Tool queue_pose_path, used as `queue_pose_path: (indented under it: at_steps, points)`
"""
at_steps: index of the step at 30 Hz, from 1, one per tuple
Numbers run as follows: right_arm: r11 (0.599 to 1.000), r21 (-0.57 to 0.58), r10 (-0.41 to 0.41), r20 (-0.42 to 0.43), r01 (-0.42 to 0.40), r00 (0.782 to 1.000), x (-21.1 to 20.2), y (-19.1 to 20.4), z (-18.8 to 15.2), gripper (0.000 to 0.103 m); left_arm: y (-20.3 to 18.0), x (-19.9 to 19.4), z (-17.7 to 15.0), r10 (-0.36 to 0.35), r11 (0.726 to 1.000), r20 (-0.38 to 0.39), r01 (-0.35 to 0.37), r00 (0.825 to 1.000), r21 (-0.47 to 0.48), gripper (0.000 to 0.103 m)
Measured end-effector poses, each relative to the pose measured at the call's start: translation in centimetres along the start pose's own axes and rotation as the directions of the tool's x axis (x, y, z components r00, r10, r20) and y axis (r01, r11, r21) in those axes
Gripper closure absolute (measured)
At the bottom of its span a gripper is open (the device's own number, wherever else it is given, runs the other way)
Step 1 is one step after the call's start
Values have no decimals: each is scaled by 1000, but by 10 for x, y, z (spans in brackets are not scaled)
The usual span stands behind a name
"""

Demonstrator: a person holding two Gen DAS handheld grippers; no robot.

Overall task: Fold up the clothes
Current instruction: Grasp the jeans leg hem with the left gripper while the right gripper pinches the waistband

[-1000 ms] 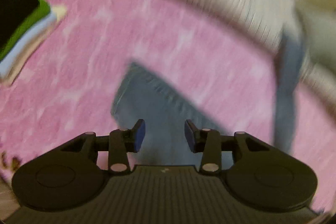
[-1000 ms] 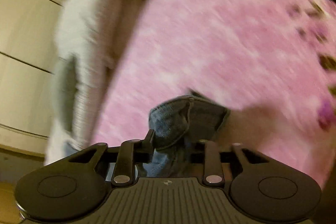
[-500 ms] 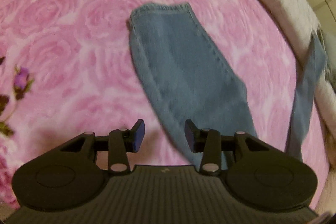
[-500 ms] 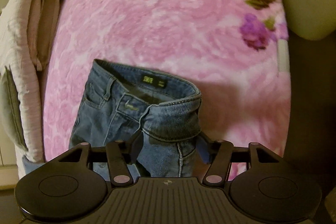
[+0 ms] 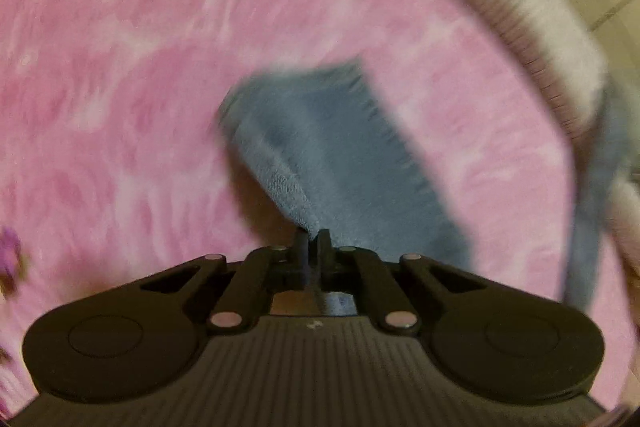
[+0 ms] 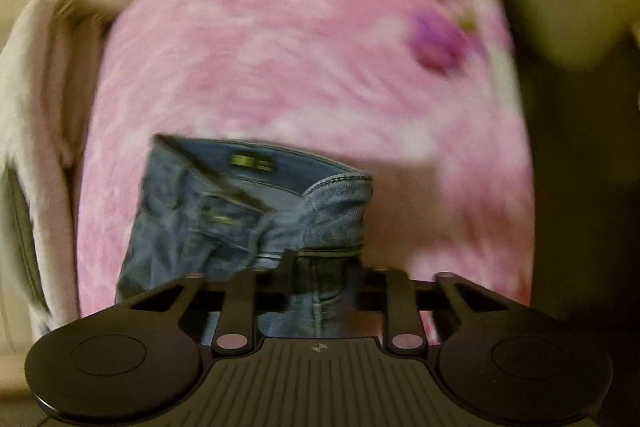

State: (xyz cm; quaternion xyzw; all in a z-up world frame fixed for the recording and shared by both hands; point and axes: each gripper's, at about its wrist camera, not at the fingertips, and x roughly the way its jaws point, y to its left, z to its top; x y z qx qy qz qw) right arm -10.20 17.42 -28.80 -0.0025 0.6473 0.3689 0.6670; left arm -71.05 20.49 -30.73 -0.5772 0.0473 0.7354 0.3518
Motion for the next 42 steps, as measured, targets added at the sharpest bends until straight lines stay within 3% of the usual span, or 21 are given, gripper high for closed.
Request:
queue_pose_path:
  at_steps: [3,6,8,10,13,15,20,25,30,32,35,36,39,42]
  points:
    - [992,-122,42,31,-37,999,-26,38,5,85,8,-59,21,-58,997,37,56,998,43,102]
    - [980,-200,13,-3,-13,1000,-45,66,5,83,32,-109,28,-3,993,55,-4,999,120,101]
    - [979,-199,-48,-70,34,996,-51,65,1,76,54,-106,10,102,982,11,-103,995,158,98]
    - [973,-211,-104,-58,90,993,-57,50,-8,53,76,-104,-7,207,960,-28,-198,978,200,92]
    - [972,-177,-167,-43,157,985,-62,11,-23,47,108,-99,-34,356,909,-78,-325,931,262,93]
    - [983,-97,-161,-64,154,985,-64,-20,-31,47,123,-91,-53,383,907,-109,-351,917,234,93]
    - [999,36,-30,-125,34,992,-45,-69,-49,47,128,-92,-79,334,935,-129,-311,934,170,92]
    - [997,67,28,-70,-23,997,-12,-92,-52,47,123,-97,-90,244,968,-120,-235,962,85,92]
    - [995,81,58,-44,-55,997,19,-104,-44,47,115,-94,-107,177,983,-131,-181,975,-23,92]
    - [999,23,38,-44,-37,998,21,-98,-40,89,113,-96,-115,159,984,-126,-168,979,-63,92]
    - [993,-114,29,-26,-32,999,3,-75,-26,92,112,-99,-125,142,982,-118,-155,983,-106,86]
    - [989,-142,47,-2,-47,999,-6,-69,-18,92,111,-100,-128,139,982,-112,-152,984,-110,80]
    - [982,-184,43,68,-30,997,-21,-59,8,92,114,-101,-135,135,983,-92,-145,986,-114,78]
    - [981,-187,-38,46,46,998,-5,-59,24,89,123,-96,-141,144,977,-77,-154,987,-150,75]
